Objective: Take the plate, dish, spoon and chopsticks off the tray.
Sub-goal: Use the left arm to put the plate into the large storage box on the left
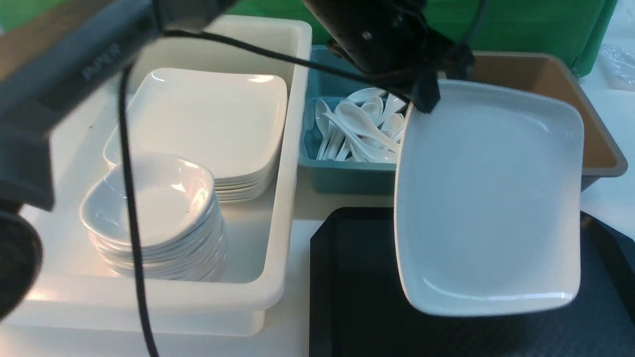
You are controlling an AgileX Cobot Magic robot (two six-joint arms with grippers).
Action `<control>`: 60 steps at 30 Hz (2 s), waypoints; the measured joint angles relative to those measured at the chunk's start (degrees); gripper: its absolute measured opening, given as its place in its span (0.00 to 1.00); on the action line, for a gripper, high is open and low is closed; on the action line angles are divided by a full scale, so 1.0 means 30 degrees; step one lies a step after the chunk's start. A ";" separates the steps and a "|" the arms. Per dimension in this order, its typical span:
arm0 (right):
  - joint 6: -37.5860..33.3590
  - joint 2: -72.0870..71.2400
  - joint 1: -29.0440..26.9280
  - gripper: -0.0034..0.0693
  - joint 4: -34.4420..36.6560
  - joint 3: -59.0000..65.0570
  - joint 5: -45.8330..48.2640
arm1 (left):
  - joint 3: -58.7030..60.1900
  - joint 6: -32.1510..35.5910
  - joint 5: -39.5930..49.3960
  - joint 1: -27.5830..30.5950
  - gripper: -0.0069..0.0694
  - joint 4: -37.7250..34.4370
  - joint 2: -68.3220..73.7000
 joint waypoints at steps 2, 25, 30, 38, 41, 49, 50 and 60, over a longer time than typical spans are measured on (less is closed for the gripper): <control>0.0000 0.0000 0.0000 0.08 0.0000 0.0000 -0.0035 | 0.0000 0.0022 -0.0043 0.0791 0.13 -0.0670 -0.0276; -0.5723 0.3763 0.0000 0.07 0.5799 -0.0115 -0.0738 | -0.0005 0.1084 -0.0234 1.3815 0.13 -0.6963 -0.2118; -0.7062 0.6203 0.0000 0.07 0.6228 -0.1469 -0.0735 | -0.0005 0.1132 -0.0217 1.5694 0.13 -0.6963 -0.2118; -0.7826 0.9199 0.0000 0.08 0.6696 -0.3446 -0.0663 | 0.0619 0.1132 -0.1035 1.7827 0.13 -0.7169 -0.2296; -0.8209 0.9582 0.0000 0.08 0.7005 -0.3470 -0.0719 | 0.2338 0.1418 -0.2284 1.8056 0.13 -0.7743 -0.2744; -0.8466 0.9621 0.0000 0.08 0.7221 -0.3486 -0.1103 | 0.9449 0.4430 -0.7055 1.7973 0.13 -1.1889 -0.4550; -0.8466 0.9621 0.0000 0.08 0.7221 -0.3486 -0.1103 | 1.0337 0.4825 -0.7825 1.7951 0.13 -1.2139 -0.4901; -0.8486 0.9621 0.0000 0.08 0.7242 -0.3505 -0.1596 | 1.6544 0.8715 -1.0493 1.7880 0.13 -1.6337 -0.5426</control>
